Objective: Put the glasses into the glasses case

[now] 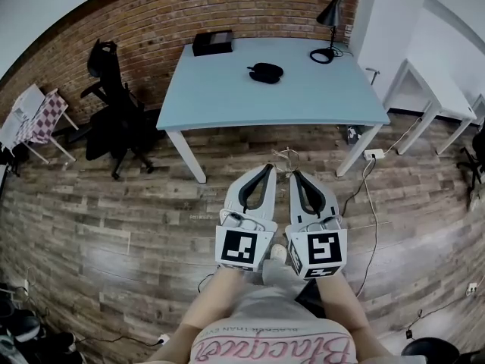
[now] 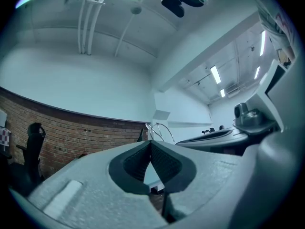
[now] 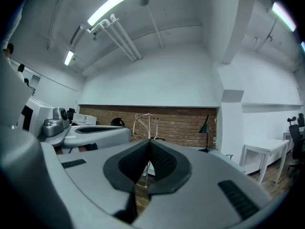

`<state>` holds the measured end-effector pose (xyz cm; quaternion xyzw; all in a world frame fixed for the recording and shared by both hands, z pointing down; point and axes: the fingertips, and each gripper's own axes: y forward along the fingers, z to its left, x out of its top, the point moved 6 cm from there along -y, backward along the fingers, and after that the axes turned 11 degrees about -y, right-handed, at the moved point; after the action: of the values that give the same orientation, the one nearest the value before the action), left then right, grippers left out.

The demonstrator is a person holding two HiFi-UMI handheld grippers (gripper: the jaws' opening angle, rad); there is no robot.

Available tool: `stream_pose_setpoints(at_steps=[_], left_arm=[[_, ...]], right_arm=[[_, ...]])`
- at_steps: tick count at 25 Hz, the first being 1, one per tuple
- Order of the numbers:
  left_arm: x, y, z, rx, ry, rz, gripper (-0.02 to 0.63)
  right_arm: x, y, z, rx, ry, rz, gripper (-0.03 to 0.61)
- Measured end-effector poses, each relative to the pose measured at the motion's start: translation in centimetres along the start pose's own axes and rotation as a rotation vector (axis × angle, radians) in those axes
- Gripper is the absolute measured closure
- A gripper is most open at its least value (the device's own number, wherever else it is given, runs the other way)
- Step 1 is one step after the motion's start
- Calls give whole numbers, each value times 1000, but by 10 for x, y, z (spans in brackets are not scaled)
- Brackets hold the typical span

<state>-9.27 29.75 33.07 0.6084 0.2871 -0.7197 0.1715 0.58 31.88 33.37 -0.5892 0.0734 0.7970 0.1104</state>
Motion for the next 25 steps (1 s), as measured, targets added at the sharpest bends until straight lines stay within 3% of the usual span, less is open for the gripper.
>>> stream_pose_setpoints(at_steps=[17,25], left_arm=[[-21,141,34,100,-5,-4,607],[-36,173,38,115,5,19,609]], right_arm=[[-22,114,-104,97,9,-11,566],[-40,140,-121,127,24,-5,566]])
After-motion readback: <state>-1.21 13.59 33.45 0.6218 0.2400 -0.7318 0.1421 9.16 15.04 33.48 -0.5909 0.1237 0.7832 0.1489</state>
